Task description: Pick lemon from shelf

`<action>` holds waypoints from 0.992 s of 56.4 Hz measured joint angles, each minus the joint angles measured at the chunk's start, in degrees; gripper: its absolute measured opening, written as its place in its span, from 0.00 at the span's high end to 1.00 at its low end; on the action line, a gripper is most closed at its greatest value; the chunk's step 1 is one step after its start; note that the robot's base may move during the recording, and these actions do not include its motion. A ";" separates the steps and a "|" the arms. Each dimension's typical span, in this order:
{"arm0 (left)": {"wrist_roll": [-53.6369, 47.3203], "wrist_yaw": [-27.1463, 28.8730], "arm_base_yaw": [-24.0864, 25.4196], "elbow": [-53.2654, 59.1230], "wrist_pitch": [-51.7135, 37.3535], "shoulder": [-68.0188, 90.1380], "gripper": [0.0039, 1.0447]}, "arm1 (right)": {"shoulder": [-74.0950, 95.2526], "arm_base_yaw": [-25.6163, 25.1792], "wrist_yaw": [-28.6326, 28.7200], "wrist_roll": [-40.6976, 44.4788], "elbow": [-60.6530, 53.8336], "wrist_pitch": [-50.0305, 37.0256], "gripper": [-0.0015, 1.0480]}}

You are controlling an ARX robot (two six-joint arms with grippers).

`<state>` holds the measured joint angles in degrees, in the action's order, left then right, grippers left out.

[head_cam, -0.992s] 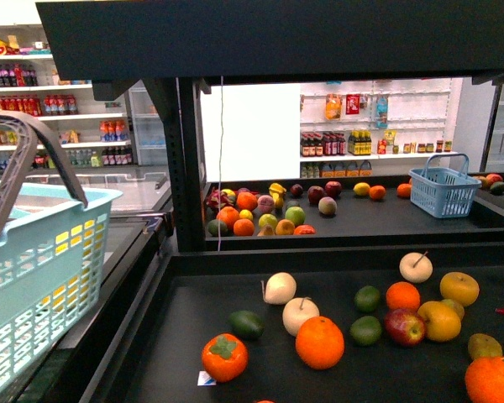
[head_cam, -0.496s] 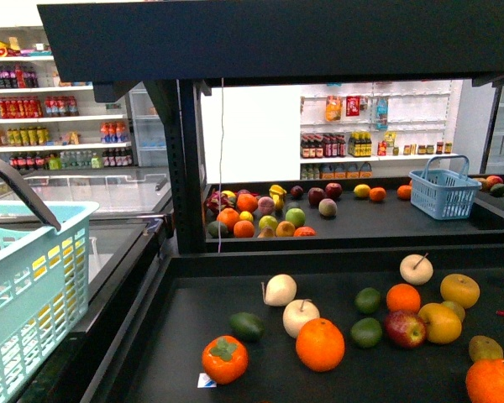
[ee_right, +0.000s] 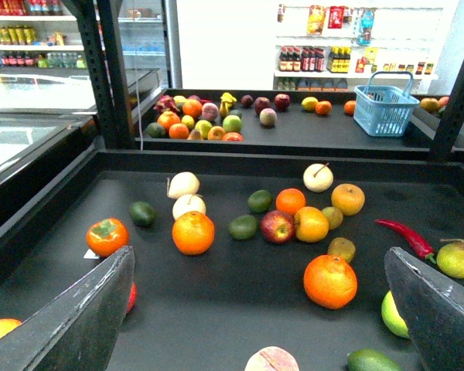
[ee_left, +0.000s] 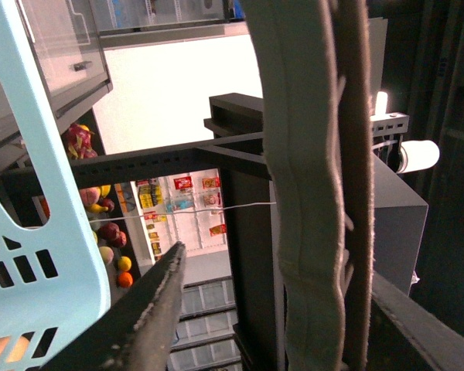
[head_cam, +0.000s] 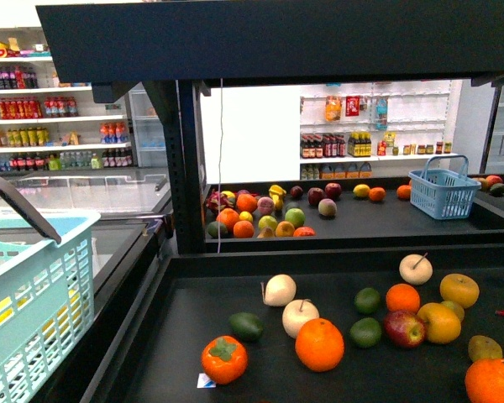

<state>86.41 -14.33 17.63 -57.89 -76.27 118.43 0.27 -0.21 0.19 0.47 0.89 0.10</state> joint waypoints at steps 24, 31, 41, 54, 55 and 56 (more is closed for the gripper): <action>-6.38 0.61 1.40 -1.03 22.75 -10.95 0.08 | 0.00 0.00 0.00 0.00 0.00 0.00 0.07; -9.18 0.68 1.51 -1.03 29.83 -15.54 0.08 | 0.00 0.00 0.00 0.00 0.00 0.00 0.07; -25.35 6.25 0.98 -1.88 56.24 -29.03 0.08 | 0.00 0.00 0.00 0.00 0.00 0.00 0.07; -52.68 16.90 -7.23 6.60 77.66 -51.82 0.08 | 0.00 0.00 0.00 0.00 0.00 0.00 0.07; -54.29 17.59 -8.22 7.85 79.08 -53.92 0.08 | 0.00 0.00 0.00 0.00 0.00 0.00 0.07; -55.65 18.29 -9.29 9.11 80.39 -56.00 0.08 | 0.00 0.00 0.00 0.00 0.00 0.00 0.07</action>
<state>30.76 3.97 8.34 -48.77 4.12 62.43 0.27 -0.21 0.19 0.47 0.89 0.10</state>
